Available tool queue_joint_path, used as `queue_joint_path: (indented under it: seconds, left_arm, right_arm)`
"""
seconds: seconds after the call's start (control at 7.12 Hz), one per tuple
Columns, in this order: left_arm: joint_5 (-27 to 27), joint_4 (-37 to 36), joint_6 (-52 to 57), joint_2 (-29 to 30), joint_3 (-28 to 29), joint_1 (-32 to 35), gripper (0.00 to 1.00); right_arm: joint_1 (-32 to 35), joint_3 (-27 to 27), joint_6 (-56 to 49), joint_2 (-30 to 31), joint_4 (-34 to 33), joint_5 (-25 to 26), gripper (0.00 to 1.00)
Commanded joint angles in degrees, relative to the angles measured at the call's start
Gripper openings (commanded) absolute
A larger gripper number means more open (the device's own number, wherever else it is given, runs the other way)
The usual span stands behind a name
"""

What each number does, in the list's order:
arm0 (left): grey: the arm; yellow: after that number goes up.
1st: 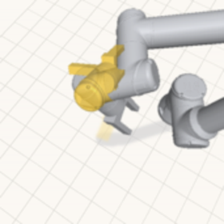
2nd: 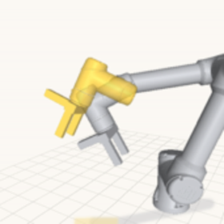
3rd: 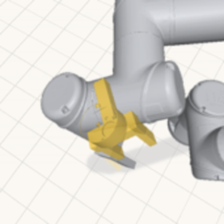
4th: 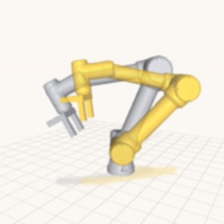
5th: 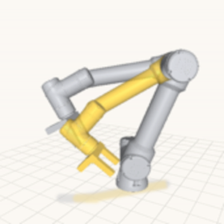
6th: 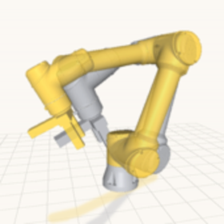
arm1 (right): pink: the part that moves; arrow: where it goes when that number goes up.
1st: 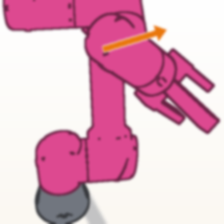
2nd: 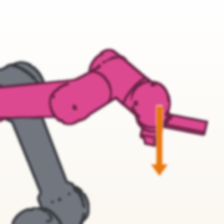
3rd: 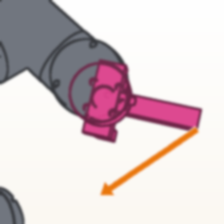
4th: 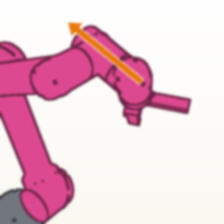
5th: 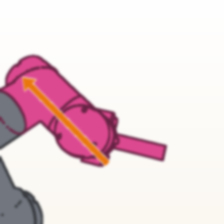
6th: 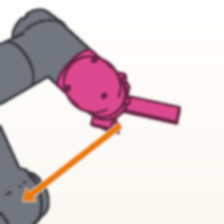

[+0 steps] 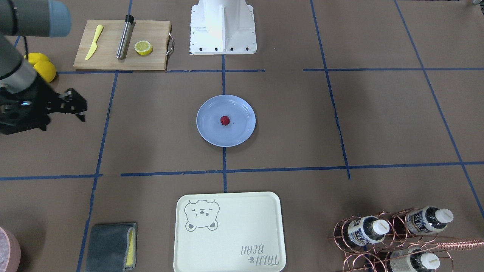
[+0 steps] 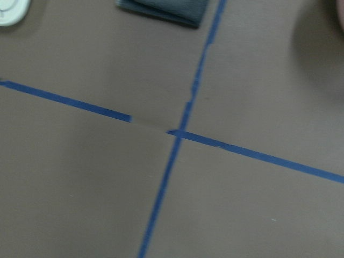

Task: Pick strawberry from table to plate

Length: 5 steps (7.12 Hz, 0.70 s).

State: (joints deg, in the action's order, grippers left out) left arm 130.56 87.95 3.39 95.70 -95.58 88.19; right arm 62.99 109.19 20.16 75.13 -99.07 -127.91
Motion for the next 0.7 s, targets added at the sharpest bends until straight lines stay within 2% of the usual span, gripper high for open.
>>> queue_joint_path:
  seconds: [0.0, 0.14, 0.56]
  left_arm:
    - [5.2, -2.3, 2.9, -0.3, 5.9, 2.1, 1.00]
    - [5.5, -2.0, 2.9, -1.0, 7.1, 2.1, 1.00]
    - [5.2, 2.8, 3.0, -3.8, 7.2, 2.1, 1.00]
  right_arm:
    - [14.4, -8.6, -20.5, 6.2, 0.4, -7.9, 1.00]
    - [18.9, -13.6, -28.9, 6.8, 0.5, -8.7, 1.00]
    - [23.0, -16.6, -30.0, 11.4, 0.7, -7.8, 1.00]
